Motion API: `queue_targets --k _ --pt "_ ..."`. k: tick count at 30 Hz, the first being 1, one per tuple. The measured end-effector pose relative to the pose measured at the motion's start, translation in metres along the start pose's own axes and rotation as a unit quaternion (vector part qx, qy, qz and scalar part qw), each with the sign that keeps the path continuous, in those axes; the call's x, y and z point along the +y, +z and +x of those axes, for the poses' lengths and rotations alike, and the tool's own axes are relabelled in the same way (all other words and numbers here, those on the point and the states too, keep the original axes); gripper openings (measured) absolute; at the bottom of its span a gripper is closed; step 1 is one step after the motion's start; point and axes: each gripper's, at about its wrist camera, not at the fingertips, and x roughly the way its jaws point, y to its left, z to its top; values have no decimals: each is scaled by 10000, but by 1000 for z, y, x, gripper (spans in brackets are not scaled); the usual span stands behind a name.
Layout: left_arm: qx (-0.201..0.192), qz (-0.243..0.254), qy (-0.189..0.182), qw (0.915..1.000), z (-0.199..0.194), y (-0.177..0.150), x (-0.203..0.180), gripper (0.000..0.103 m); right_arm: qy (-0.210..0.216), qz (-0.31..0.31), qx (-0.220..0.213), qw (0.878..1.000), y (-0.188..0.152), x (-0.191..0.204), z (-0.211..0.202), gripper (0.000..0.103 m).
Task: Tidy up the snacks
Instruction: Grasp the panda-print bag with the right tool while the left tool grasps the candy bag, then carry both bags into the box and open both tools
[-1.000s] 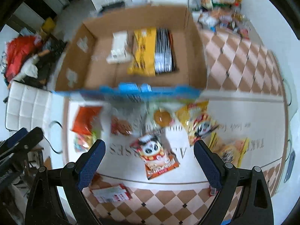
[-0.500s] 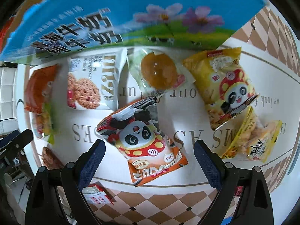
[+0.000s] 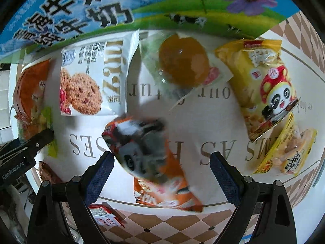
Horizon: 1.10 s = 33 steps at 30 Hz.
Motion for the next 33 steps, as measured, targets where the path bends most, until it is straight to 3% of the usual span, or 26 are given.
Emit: queue_targets --k 4,10,26,31,33 --pt "-73 -13 48 10000 -7 -7 -2 55 -268 -43 -131 9995 -10 5 8 72" --pt "-132 77 36 9999 -11 -30 -9 55 -132 74 -246 9996 -23 4 3 57" --pt "-324 532 -315 9976 -52 -104 -64 55 433 136 -418 9981 -93 -4 -38 51" --pt "-564 600 -631 9946 -97 -111 -67 55 730 139 -578 9956 -114 -12 -76 50" --pt "-741 630 -784 9922 -126 -99 -62 55 849 123 -731 9936 -122 -16 -96 50"
